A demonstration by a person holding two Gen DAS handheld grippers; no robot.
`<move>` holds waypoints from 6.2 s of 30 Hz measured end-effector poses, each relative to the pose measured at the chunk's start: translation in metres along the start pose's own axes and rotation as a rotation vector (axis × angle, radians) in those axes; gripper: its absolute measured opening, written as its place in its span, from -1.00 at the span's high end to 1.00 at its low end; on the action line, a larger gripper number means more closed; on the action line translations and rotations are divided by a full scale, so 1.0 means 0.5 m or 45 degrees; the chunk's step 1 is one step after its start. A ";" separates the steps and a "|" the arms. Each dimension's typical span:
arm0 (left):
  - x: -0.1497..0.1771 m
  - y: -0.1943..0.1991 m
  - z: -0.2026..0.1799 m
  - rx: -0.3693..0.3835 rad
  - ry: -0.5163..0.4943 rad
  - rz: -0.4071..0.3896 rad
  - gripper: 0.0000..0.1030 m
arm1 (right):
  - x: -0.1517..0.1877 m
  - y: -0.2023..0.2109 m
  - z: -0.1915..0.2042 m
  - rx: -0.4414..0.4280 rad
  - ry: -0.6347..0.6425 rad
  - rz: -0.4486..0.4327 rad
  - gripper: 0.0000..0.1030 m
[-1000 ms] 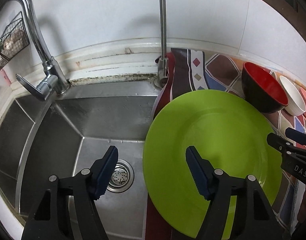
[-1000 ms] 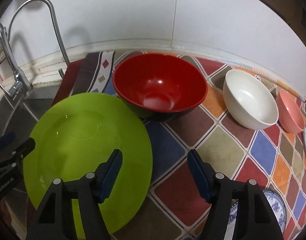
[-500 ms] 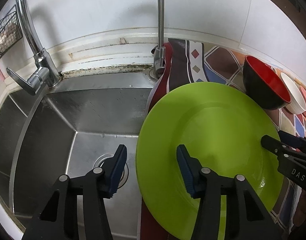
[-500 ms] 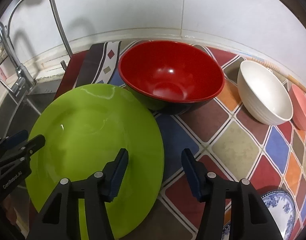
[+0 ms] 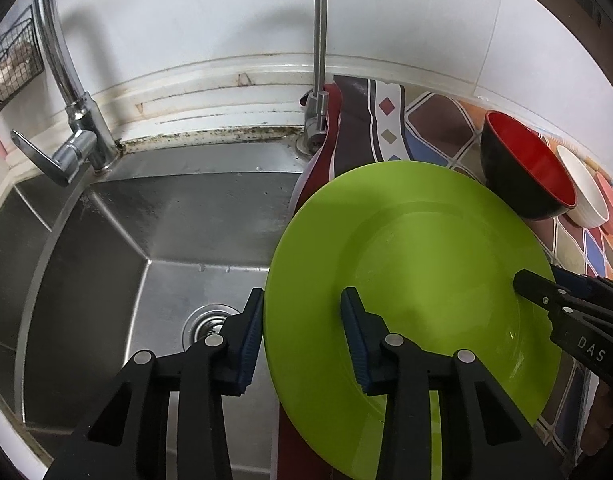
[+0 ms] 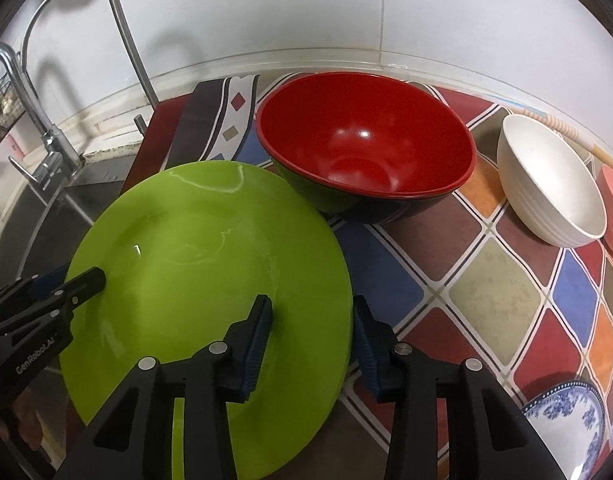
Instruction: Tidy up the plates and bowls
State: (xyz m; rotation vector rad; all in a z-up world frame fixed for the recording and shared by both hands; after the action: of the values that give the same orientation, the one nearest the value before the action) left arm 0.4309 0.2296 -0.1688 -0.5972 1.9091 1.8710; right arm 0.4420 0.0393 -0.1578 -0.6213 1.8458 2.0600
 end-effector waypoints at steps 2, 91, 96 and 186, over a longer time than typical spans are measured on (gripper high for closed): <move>0.002 0.010 0.003 -0.015 -0.001 -0.007 0.26 | 0.002 0.002 0.001 -0.010 -0.007 0.004 0.22; 0.230 0.179 -0.519 0.103 -0.139 0.072 0.26 | 0.303 0.256 -0.463 0.144 -0.222 0.031 0.23; 0.230 0.173 -0.522 0.093 -0.157 0.072 0.26 | 0.304 0.249 -0.464 0.148 -0.224 0.037 0.23; -0.034 0.236 -1.239 0.536 -0.749 -0.270 -0.54 | 0.286 0.499 -1.064 0.678 -0.706 -0.343 -0.64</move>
State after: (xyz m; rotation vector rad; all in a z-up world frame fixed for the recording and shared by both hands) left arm 0.3868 -0.3877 -0.0465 -0.0874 1.6798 1.2664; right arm 0.2557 -0.5271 -0.0580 -0.1228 1.7383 1.3050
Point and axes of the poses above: each gripper's, at about its wrist camera, not at the fingertips, and y roughly against the way its jaws point, z to its left, x to its underside, the point moved 5 cm from there along -y, roughly the way its jaws point, and after that the axes turned 1 degree about y, right-handed, at the moved point
